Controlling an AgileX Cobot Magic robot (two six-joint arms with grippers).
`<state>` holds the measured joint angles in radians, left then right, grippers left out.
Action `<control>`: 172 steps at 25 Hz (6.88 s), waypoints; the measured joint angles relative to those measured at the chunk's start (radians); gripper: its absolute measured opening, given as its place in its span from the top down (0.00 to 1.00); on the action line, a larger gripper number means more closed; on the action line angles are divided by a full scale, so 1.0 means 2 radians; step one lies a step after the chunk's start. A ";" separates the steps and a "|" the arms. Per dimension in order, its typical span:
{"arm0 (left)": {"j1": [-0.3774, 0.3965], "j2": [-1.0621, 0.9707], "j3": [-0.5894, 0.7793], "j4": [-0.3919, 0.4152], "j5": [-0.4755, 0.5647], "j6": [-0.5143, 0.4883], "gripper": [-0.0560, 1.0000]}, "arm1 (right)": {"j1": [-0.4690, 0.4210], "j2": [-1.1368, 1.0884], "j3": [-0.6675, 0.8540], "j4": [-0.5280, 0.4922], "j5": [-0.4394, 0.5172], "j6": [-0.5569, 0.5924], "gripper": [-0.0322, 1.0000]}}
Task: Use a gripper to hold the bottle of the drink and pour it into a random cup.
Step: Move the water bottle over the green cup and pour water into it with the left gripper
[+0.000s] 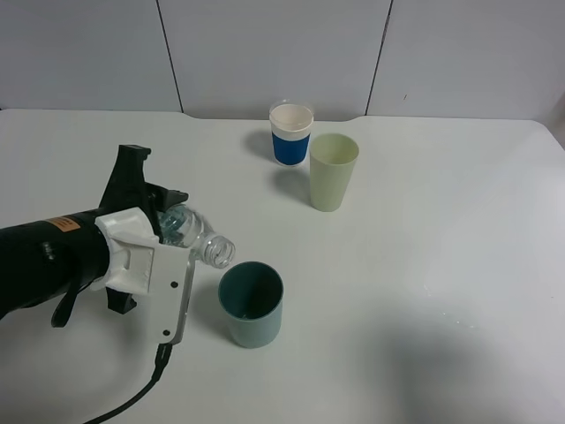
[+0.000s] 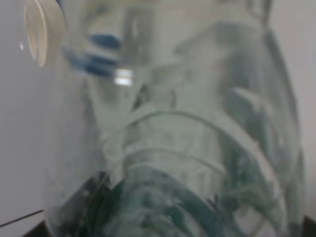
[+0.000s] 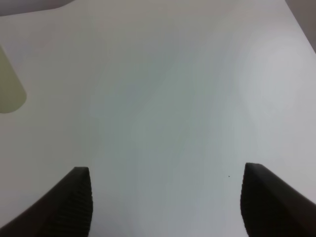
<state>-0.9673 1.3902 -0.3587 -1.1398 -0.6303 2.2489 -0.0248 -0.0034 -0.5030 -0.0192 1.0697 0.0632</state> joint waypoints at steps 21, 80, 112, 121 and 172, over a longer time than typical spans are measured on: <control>-0.030 0.000 -0.015 -0.128 0.002 0.126 0.48 | 0.000 0.000 0.000 0.000 0.000 0.000 0.35; -0.035 0.056 -0.056 -0.086 -0.037 0.153 0.48 | 0.000 0.000 0.000 0.000 0.000 0.000 0.35; -0.035 0.056 -0.056 -0.058 -0.040 0.153 0.48 | 0.000 0.000 0.000 0.000 0.000 0.000 0.35; -0.035 0.056 -0.056 -0.052 -0.040 0.161 0.48 | 0.000 0.000 0.000 0.000 0.000 0.000 0.35; -0.035 0.056 -0.056 -0.050 -0.049 0.190 0.48 | 0.000 0.000 0.000 0.000 0.000 0.000 0.35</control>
<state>-1.0368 1.5022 -0.4708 -1.2406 -0.7289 2.6280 -0.0248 -0.0034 -0.5030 -0.0192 1.0697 0.0632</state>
